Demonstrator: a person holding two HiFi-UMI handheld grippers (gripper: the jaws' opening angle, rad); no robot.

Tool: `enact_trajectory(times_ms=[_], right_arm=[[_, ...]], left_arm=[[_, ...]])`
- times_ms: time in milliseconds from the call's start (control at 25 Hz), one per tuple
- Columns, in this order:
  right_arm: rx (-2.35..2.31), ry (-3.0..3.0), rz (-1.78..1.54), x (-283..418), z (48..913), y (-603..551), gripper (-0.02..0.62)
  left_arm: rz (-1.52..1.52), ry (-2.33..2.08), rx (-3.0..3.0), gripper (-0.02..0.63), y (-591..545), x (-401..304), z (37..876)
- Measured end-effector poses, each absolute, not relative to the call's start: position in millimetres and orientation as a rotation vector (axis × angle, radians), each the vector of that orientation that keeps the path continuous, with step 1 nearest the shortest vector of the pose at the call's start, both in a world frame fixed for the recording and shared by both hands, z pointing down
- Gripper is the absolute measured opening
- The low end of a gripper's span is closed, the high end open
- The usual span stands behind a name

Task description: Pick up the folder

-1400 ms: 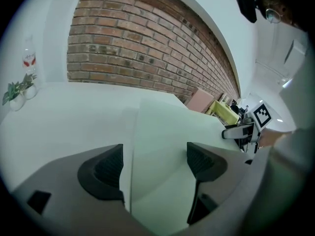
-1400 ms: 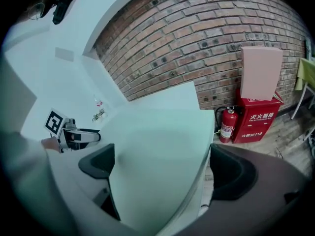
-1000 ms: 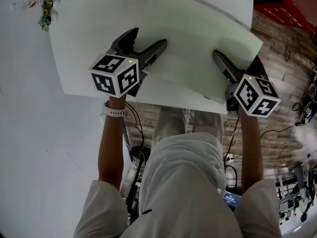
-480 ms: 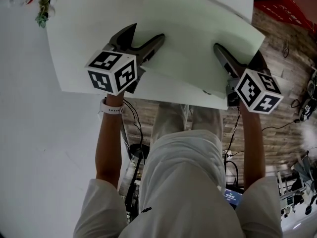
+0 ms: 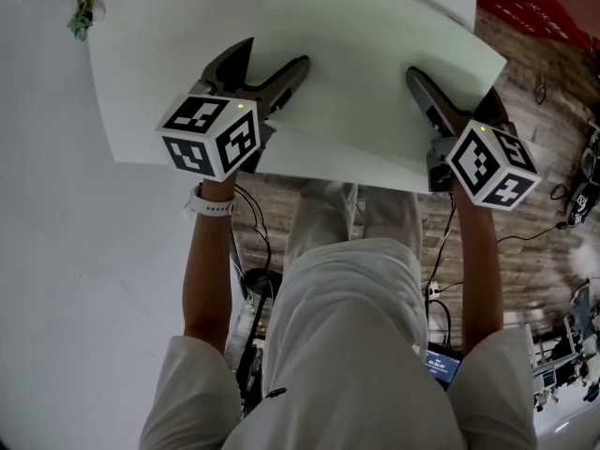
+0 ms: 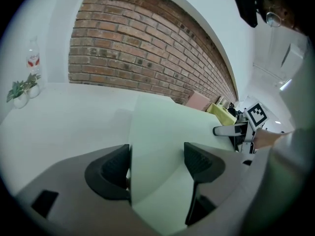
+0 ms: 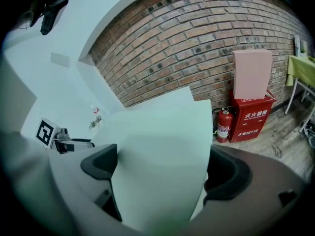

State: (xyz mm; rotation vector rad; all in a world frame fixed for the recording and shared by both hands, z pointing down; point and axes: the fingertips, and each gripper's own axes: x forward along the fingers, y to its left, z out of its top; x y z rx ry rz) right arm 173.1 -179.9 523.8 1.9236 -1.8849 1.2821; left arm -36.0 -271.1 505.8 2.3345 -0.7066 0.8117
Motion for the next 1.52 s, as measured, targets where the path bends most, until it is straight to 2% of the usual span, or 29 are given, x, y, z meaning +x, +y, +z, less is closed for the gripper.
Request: enact_trajectory(times_ms=[640,1520], right_arm=[[2.010,-1.935,1.175,166,463,-147,0.551],[2.052,-2.073,0.924,149,338,-111,0.551]], left_arm=[[0.742,-0.787,2.390,0.350,-229,-48,446],[0.507,-0.926,2.481,0.339,-181,-74,328]])
